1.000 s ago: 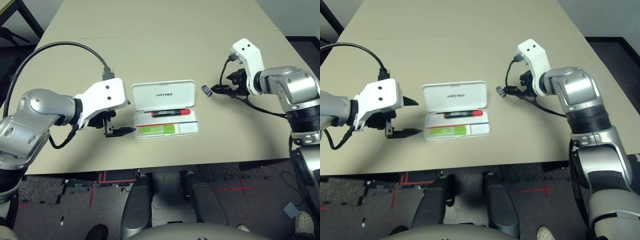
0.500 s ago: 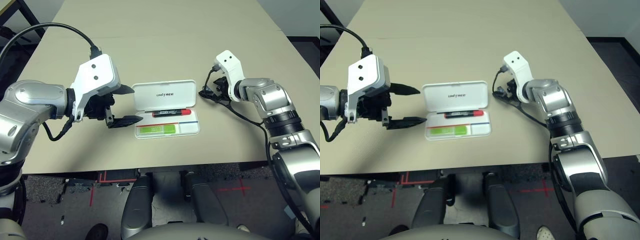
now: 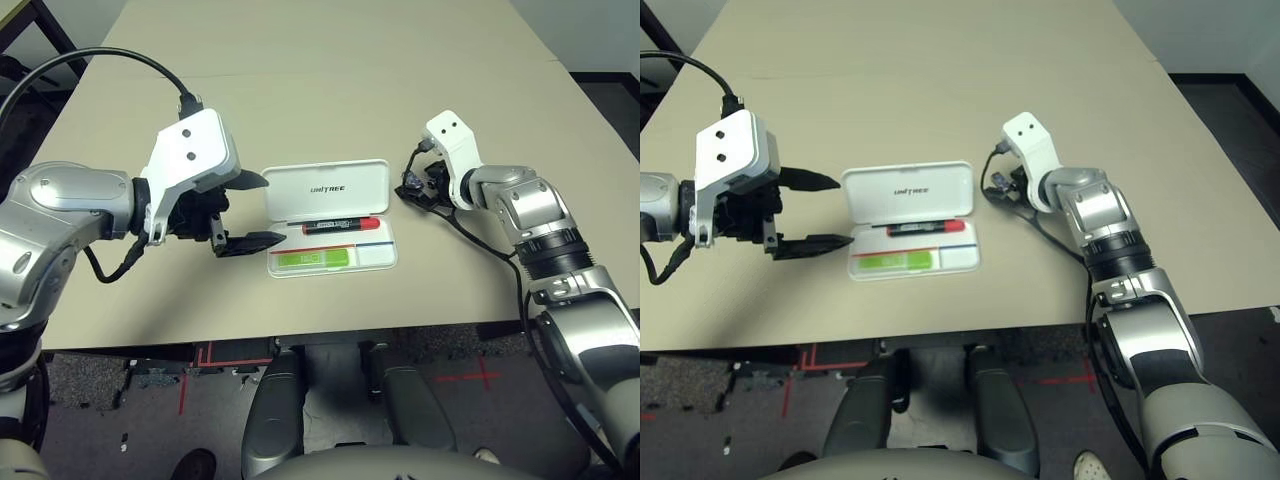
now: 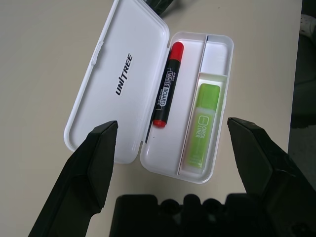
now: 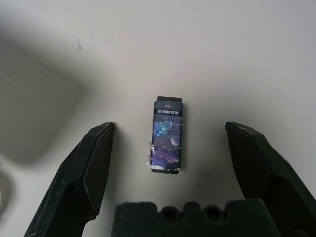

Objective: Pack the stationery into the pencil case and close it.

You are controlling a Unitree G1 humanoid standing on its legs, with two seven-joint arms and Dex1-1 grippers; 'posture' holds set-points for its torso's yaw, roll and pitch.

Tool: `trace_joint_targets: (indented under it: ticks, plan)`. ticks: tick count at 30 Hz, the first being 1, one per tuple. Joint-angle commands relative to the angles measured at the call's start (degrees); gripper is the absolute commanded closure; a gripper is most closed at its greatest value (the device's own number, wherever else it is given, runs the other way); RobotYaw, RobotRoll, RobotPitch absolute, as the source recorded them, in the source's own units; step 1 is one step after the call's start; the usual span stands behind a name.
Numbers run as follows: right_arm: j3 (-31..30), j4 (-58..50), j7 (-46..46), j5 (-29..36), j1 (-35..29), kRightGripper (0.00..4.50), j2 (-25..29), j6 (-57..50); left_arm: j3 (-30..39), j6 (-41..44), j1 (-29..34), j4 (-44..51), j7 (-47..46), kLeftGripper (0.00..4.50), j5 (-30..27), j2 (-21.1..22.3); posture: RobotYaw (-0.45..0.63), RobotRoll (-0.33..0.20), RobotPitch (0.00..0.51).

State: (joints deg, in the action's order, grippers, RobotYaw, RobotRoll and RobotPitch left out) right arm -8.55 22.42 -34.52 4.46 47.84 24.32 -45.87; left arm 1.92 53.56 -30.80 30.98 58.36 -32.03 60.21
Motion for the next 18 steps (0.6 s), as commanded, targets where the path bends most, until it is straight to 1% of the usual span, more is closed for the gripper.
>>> trace_joint_targets:
  ticks: [1,6,11,18]
  plan:
    - [-0.30,-0.62,0.56,0.28,-0.47,0.00,-1.15,-4.61,-0.79,-0.55,0.65,0.91,0.11,0.03,-0.02,1.03,0.12,0.000,0.208]
    - [-0.02,-1.95,0.46,0.63,-0.36,0.00,-1.91,-6.82,-1.09,-0.63,0.82,1.08,-0.18,0.03,-0.05,1.07,0.12,0.000,0.209]
    - [-0.50,-0.49,0.32,0.17,0.44,0.00,-2.43,-6.01,-1.32,-0.48,0.81,1.27,-0.45,0.03,-0.13,1.01,0.12,0.000,0.211]
    - [0.25,1.73,0.15,0.71,2.40,0.00,-3.48,-8.11,-1.67,-0.17,0.65,1.55,-0.73,0.03,-0.36,1.04,0.13,0.000,0.213]
